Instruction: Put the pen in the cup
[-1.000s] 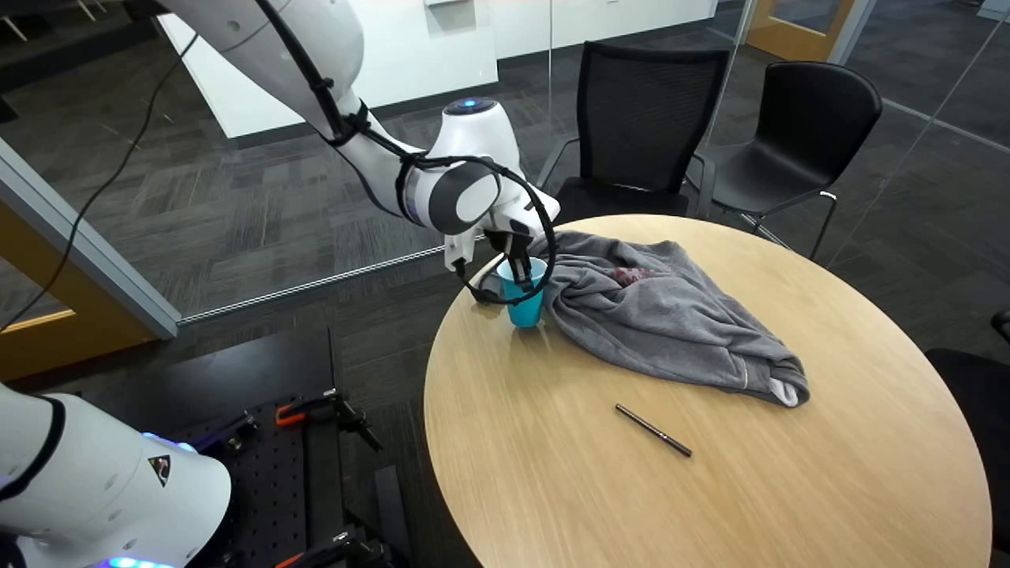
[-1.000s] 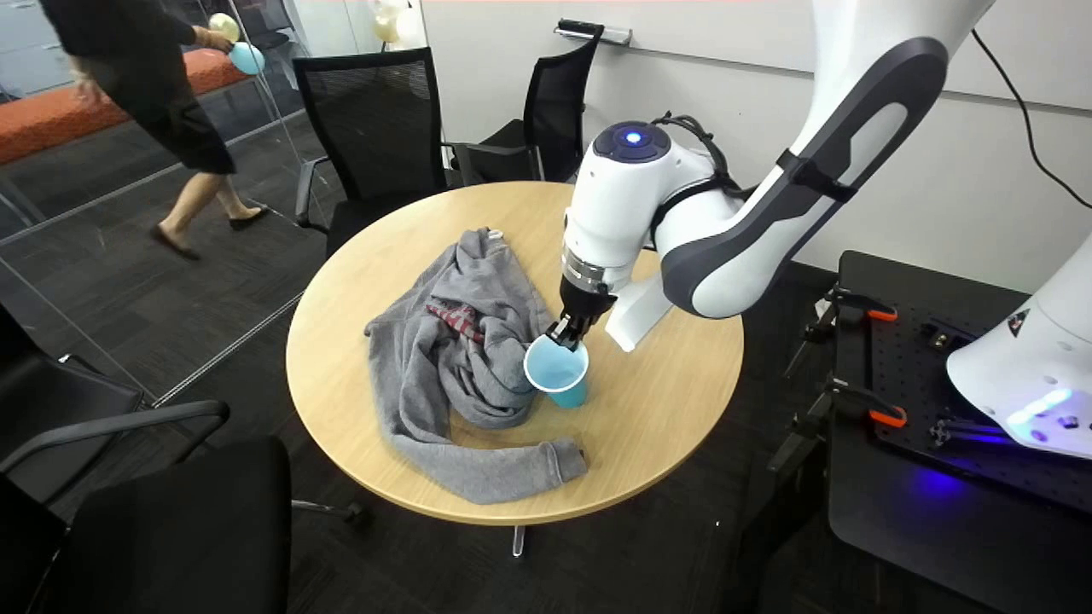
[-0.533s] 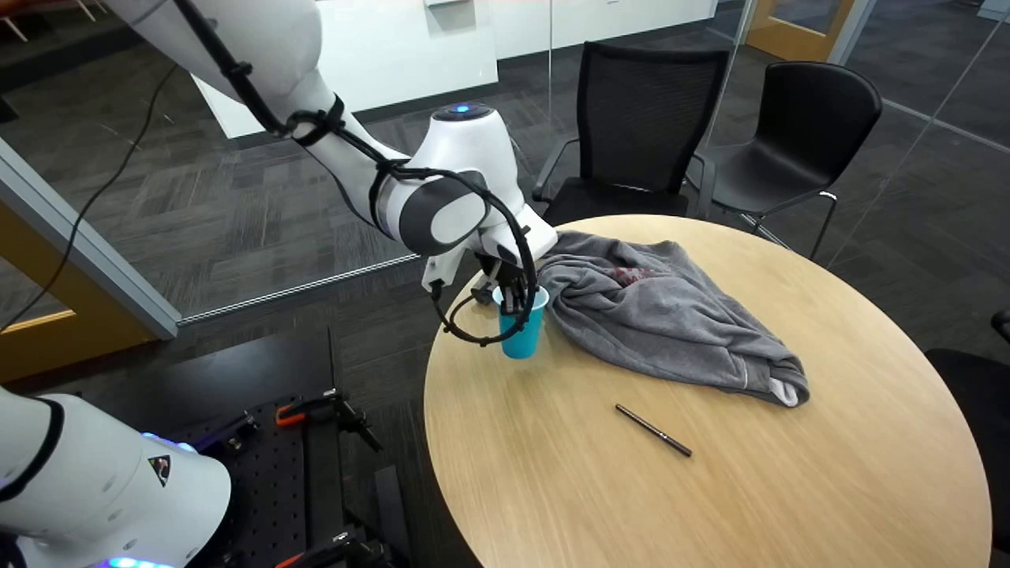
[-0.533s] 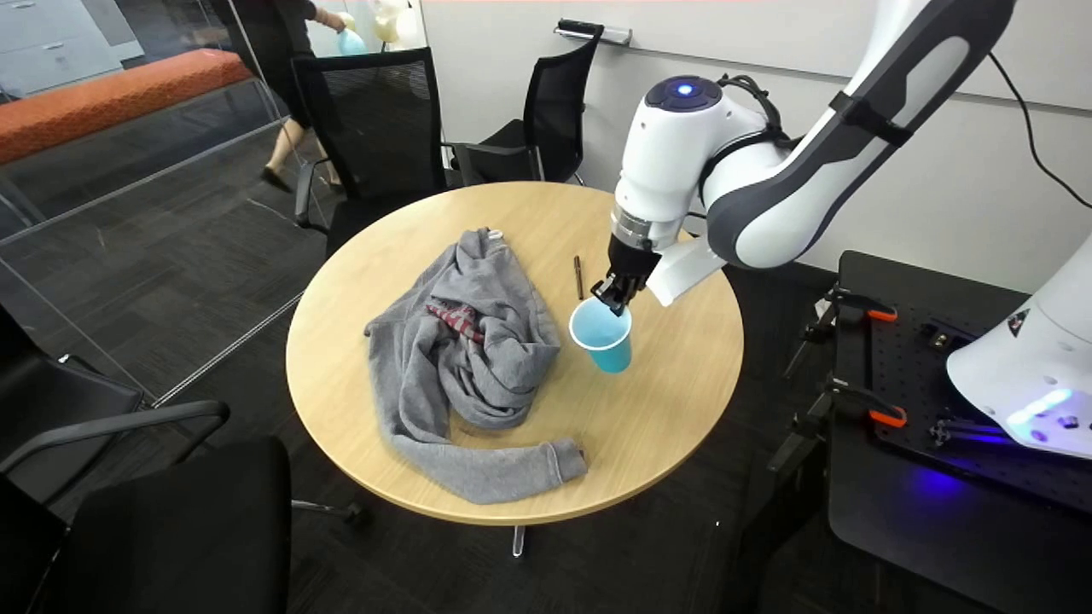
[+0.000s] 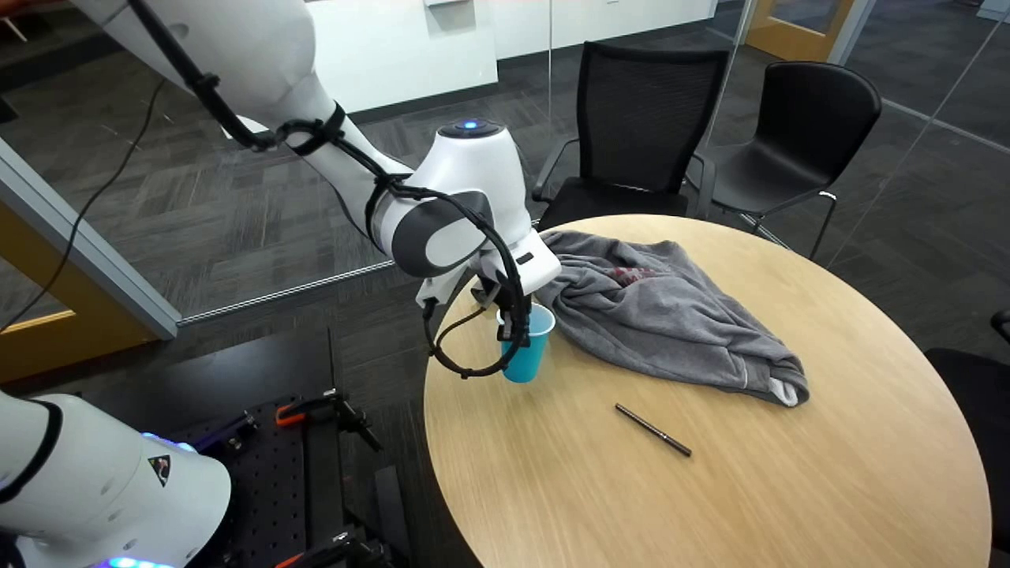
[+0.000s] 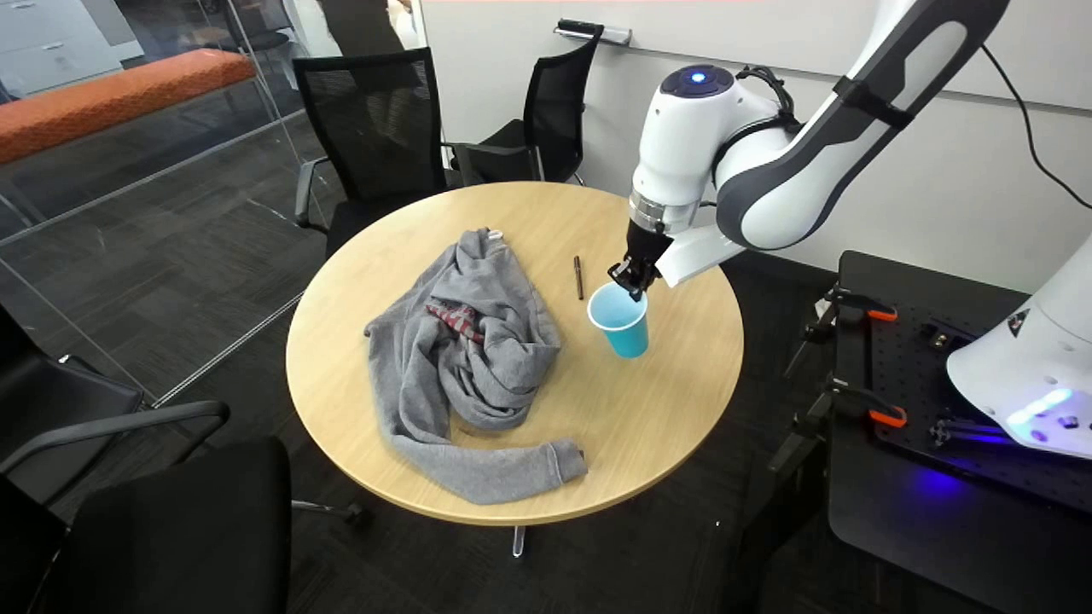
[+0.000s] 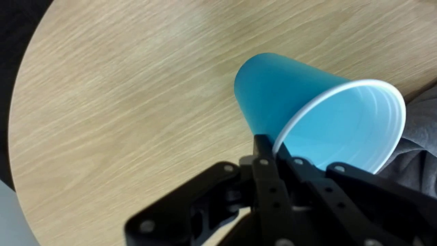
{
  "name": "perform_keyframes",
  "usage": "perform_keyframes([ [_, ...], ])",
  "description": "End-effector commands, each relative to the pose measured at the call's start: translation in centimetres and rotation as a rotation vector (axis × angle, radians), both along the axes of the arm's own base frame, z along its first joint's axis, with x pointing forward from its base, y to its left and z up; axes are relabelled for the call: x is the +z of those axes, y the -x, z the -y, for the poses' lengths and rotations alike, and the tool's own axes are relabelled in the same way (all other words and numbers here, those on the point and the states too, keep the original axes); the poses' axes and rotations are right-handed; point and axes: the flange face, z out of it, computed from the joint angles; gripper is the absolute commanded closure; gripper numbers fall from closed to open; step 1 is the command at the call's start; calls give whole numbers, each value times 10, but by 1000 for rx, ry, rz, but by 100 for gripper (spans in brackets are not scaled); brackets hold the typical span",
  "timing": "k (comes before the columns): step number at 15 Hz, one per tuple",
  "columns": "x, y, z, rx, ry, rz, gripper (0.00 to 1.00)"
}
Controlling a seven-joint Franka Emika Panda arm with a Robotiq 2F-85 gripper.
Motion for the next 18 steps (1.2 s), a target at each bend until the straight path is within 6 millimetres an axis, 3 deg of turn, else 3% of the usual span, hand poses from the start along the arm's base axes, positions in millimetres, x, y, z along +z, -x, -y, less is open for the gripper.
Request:
perform_keyframes([
  [1,-2,-12,18,-188,0,-2,99],
  [8,-15,-18,63,-559,-30,30,99],
  [18,-31,1,120,-1087,-63,65,99],
])
